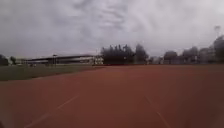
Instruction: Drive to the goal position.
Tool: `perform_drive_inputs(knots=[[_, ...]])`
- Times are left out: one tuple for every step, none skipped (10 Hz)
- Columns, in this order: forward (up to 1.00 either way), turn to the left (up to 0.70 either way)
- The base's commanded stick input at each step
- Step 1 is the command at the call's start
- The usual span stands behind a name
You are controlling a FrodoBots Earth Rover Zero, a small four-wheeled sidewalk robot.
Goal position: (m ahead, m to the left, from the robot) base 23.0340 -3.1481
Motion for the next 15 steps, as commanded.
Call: perform_drive_inputs(knots=[[0.5, 0.0], [0.5, 0.0], [0.5, 0.0], [0.5, 0.0], [0.5, 0.0], [0.5, 0.0], [0.5, 0.0], [0.5, 0.0], [0.5, 0.0], [0.5, 0.0], [0.5, 0.0], [0.5, 0.0], [0.5, 0.0], [0.5, 0.0], [0.5, 0.0]])
